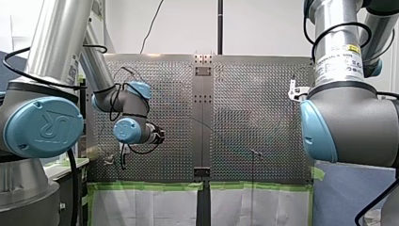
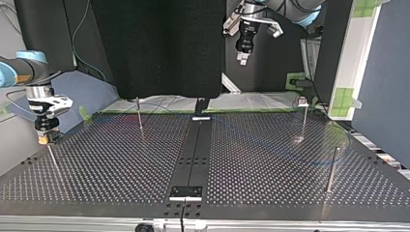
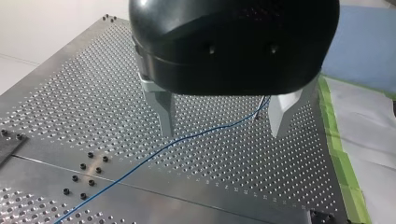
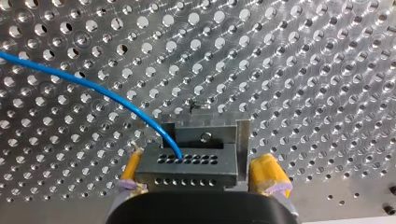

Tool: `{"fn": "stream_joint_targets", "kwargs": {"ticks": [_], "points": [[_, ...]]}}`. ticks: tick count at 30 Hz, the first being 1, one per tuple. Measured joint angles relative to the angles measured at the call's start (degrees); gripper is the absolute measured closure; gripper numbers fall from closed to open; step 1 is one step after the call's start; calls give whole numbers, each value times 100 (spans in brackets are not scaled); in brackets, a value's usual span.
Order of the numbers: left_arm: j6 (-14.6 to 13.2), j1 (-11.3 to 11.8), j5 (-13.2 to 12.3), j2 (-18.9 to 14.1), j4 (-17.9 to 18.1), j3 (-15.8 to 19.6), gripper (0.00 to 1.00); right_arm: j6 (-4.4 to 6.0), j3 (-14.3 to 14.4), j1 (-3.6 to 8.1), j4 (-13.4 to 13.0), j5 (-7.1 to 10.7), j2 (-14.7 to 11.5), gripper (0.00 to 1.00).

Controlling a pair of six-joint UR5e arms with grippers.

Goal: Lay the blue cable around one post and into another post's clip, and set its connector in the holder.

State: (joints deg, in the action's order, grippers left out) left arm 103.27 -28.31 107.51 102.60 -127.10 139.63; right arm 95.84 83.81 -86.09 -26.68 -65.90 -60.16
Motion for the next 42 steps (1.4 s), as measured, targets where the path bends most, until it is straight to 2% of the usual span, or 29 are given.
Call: {"fn": "stream_joint_targets", "kwargs": {"ticks": [10, 22, 42], "points": [[-10, 4, 2, 0, 1, -1, 0, 0, 0, 0, 0, 0, 0, 0], [-348, -23, 10, 0, 66, 0, 0, 0, 1, 0, 0, 0, 0, 0], [-360, -28, 11, 0, 70, 1, 0, 0, 0, 0, 0, 0, 0, 0]]}}
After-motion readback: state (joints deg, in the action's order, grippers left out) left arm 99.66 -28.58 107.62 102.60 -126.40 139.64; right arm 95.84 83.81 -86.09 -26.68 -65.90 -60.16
